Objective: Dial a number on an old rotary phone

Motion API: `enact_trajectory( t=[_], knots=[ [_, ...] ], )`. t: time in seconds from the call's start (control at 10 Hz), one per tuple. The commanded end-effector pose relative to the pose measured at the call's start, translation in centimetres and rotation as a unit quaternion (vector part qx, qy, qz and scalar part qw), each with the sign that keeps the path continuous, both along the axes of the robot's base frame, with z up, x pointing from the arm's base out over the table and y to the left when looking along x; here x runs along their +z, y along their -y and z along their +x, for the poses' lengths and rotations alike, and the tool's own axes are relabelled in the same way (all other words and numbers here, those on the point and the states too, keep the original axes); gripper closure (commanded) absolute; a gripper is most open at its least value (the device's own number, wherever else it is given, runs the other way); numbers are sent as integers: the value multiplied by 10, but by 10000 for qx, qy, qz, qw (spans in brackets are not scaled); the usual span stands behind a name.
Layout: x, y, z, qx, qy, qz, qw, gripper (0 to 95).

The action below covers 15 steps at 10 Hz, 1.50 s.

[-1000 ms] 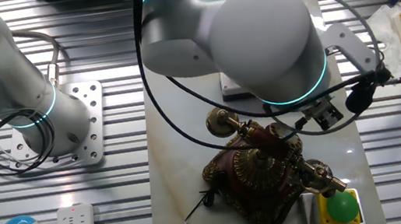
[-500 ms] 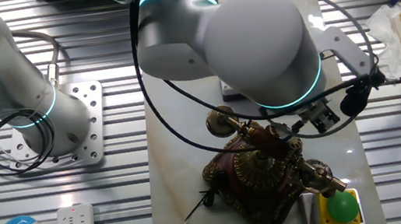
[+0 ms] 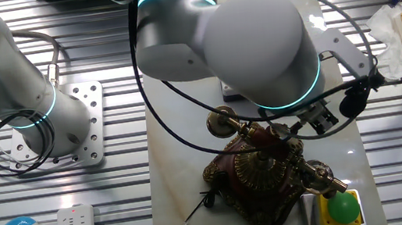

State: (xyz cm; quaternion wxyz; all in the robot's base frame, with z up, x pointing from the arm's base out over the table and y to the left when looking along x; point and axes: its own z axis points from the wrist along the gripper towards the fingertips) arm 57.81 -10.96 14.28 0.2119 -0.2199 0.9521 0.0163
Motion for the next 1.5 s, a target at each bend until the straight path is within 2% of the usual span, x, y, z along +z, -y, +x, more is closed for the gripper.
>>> enact_trajectory(
  t=[0.1,0.4,0.6,0.8,1.0,1.2,1.5],
  knots=[
    [-2,1,-2,-4,48,40,10000,950],
    [-2,1,-2,-207,156,179,9995,950],
    [-1,0,0,-286,9,50,9996,950],
    [-1,0,0,-298,-52,-4,9995,950],
    [-2,0,0,-365,-51,-5,9993,950],
    [-3,1,0,-528,-12,105,9985,950],
    [-3,1,0,-731,13,98,9973,950]
  ],
)
